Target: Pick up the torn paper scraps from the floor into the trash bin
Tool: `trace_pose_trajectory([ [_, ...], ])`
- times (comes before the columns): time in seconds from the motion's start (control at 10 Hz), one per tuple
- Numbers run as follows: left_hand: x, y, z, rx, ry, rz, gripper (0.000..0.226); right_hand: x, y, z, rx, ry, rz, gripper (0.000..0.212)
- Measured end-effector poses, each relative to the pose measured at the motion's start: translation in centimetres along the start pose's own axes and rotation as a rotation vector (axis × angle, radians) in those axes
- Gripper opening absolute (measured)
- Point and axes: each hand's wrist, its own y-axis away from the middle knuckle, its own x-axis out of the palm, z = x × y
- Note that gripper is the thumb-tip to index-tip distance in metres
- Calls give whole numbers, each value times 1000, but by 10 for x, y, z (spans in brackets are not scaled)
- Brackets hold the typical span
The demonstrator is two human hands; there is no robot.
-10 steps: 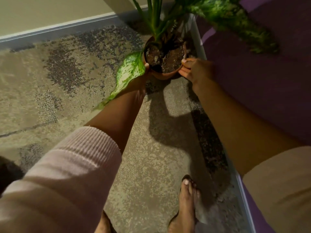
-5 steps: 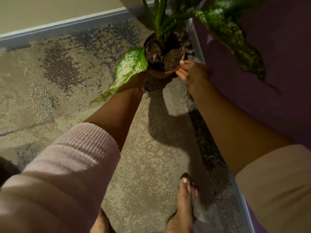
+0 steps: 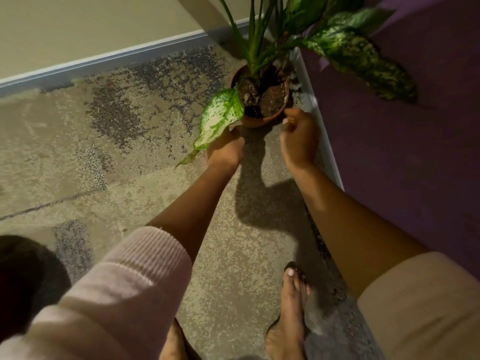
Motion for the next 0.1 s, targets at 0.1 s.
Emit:
trace_pose_trajectory([
  [0.1, -9, 11, 6, 132, -235, 65, 38, -1, 20, 1, -245, 237, 74, 36],
])
